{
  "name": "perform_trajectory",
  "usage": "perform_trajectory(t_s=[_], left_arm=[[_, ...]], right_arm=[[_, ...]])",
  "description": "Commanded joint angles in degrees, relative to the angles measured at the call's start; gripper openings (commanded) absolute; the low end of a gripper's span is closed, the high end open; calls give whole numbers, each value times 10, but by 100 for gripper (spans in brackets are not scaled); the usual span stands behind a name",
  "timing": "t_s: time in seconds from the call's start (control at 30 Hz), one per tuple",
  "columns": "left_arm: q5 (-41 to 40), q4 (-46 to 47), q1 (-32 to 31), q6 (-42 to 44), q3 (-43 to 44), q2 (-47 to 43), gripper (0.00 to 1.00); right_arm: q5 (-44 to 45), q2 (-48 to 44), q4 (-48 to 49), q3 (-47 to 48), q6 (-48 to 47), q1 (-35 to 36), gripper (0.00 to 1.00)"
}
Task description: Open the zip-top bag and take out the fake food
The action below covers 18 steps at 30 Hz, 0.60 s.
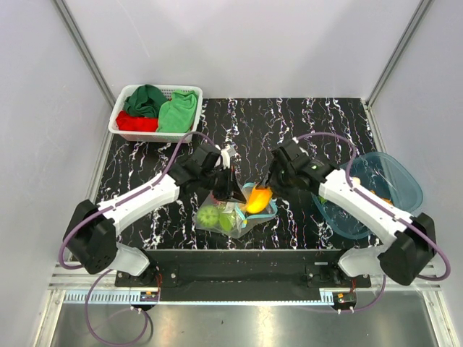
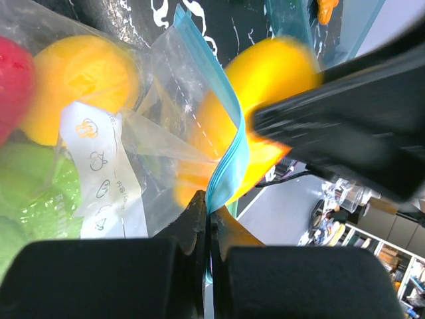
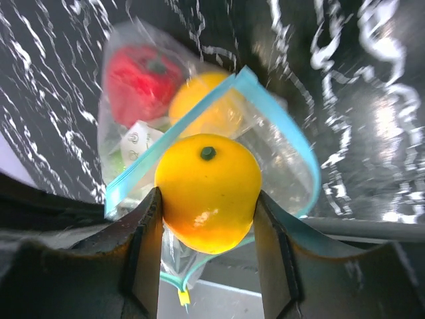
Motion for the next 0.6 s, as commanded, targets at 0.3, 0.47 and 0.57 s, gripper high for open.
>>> perform_trajectory(t_s=[0.3, 0.47, 0.57], left_arm=[[11, -81, 8, 121, 93, -26, 0], [17, -87, 8, 160, 101, -40, 0], [32, -86, 8, 155, 103, -40, 0]], right_arm=[[207, -142, -272, 73, -118, -218, 0], [253, -126, -285, 66, -210, -362, 0], [238, -82, -287, 60, -222, -438, 0]])
